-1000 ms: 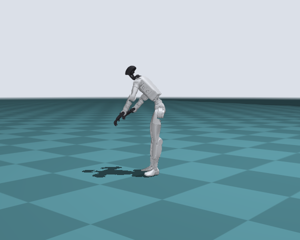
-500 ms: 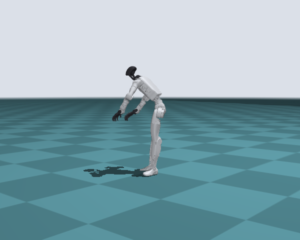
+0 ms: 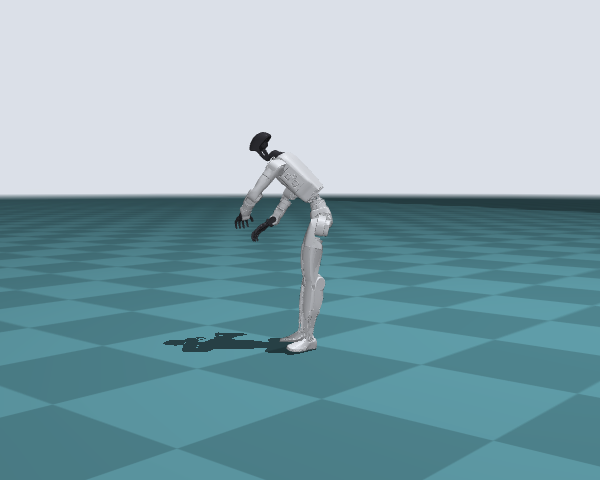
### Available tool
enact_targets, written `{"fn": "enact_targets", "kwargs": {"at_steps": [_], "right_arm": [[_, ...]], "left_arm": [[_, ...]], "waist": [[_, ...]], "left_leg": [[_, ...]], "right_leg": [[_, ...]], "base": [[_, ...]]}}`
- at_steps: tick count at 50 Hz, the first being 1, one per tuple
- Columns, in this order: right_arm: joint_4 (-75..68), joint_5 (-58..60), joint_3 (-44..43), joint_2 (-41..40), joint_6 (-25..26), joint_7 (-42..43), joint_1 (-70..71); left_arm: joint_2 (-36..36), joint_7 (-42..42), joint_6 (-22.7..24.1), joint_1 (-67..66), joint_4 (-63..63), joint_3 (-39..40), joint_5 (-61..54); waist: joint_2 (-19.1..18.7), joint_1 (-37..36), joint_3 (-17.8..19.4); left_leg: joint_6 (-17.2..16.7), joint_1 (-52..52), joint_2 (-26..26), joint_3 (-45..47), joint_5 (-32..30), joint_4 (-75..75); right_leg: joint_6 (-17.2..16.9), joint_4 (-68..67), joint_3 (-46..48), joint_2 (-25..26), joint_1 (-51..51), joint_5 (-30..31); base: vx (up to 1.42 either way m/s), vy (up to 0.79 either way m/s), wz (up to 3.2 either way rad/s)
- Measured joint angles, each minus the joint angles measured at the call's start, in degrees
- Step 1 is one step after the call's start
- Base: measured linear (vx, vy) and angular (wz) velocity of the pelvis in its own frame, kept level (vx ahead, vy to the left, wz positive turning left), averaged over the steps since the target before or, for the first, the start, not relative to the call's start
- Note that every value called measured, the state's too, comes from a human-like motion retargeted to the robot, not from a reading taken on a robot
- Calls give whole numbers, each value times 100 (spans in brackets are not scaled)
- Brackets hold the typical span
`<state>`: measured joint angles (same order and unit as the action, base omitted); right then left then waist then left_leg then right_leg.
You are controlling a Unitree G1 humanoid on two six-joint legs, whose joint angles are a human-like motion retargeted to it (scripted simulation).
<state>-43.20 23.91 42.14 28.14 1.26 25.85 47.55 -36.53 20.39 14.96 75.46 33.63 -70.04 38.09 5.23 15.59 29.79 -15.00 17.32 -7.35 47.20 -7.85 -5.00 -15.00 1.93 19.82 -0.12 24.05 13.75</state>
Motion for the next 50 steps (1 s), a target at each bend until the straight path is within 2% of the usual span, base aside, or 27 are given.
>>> {"fn": "enact_targets", "kwargs": {"at_steps": [2,5,6,7,8,9,10,12,15,18,20,23,28,32,35,38,43,50], "right_arm": [[52,-56,89,45,3,-44,80],[133,-206,197,44,-31,-72,229],[168,-414,178,-6,55,-74,271],[216,-546,169,-15,63,-62,306],[290,-525,181,57,-84,-19,330],[338,-603,149,73,-174,34,328],[373,-730,96,60,-235,93,313],[402,-928,46,119,-287,202,287],[355,-1110,67,284,-352,151,231],[214,-1083,-125,73,-276,67,104],[104,-888,-189,-31,-236,-37,51],[6,-439,-180,-85,-93,-198,55],[-40,-71,-308,-185,53,-142,-31],[-133,29,-372,-283,81,-30,-146],[-259,23,-371,-398,77,1,-308],[-421,69,-394,-495,21,73,-500],[-386,-201,-555,-436,-244,-235,-941],[-354,-375,-719,-135,-422,-656,-1528]], "left_arm": [[-213,-51,-266,402,460,18,-174],[-206,-75,-867,1068,1957,202,-271],[88,-211,-943,1200,2435,692,-1727],[257,-233,-1022,1397,2924,798,-2104],[180,-26,-1108,1725,3433,139,-322],[203,139,-1096,1927,3643,-272,410],[276,283,-1034,2066,3704,-558,617],[443,559,-809,2203,3247,-1017,797],[620,545,-230,2087,1933,-1017,596],[858,633,29,1867,894,-996,335],[791,810,87,1509,408,-669,227],[421,609,51,726,75,143,-287],[-315,265,-145,-805,189,1489,-1310],[-926,-249,-87,-1854,413,1814,-1456],[-1165,-552,-66,-2840,623,1970,-1633],[-1055,-624,-158,-3997,1018,2530,-2048],[-355,-536,-397,-5692,1887,4085,-3120],[528,-23,-447,-7002,2565,6260,-4837]], "waist": [[117,-46,0],[311,-27,0],[372,-25,0],[417,-5,0],[428,50,0],[446,83,0],[468,105,0],[409,126,0],[216,152,0],[413,-31,0],[489,-126,0],[518,-218,0],[588,-451,-16],[691,-754,-90],[756,-986,-290],[770,-1210,-493],[722,-1567,-840],[731,-2070,-1249]], "left_leg": [[0,-27,-22,58,-15,0],[0,-72,-82,140,-46,0],[0,-82,-99,161,-50,0],[0,-84,-118,173,-60,0],[0,-71,-140,167,-79,0],[0,-58,-152,159,-90,0],[0,-45,-160,150,-97,0],[0,-18,-163,100,-103,0],[0,9,-146,-8,-86,0],[0,-9,-101,-80,-56,0],[0,-54,-74,-114,-17,0],[0,-145,-36,-148,49,0],[0,-353,-1,-161,136,0],[0,-540,-47,-154,169,0],[0,-645,-114,-159,202,0],[0,-787,-177,-198,265,0],[0,-1037,-208,-357,429,0],[58,-1303,-66,-789,747,0]], "right_leg": [[0,19,-37,37,-5,33],[0,65,-66,132,-30,101],[0,78,-70,159,-33,118],[0,91,-59,188,-35,139],[0,102,-19,224,-32,167],[0,107,13,244,-27,182],[0,110,41,255,-21,190],[0,96,100,249,-10,175],[0,43,179,190,-13,102],[0,-28,211,105,-43,14],[0,-79,206,46,-85,-53],[0,-143,186,-35,-168,-137],[0,-176,177,-97,-374,-220],[0,-157,203,-41,-567,-252],[0,-143,223,27,-678,-280],[0,-164,245,70,-823,-339],[0,-284,279,29,-1093,-559],[0,-582,421,-281,-1457,-1079]], "base": [[-5,-5,-29],[-8,-7,-29],[-8,-8,-22],[-9,-8,-10],[-10,-8,1],[-9,-7,10],[0,0,0],[0,-1,22],[6,4,30],[9,7,24],[12,10,14],[12,10,7],[10,6,1],[9,-1,-4],[15,-1,-2],[20,3,6],[25,11,23],[28,20,52]]}}
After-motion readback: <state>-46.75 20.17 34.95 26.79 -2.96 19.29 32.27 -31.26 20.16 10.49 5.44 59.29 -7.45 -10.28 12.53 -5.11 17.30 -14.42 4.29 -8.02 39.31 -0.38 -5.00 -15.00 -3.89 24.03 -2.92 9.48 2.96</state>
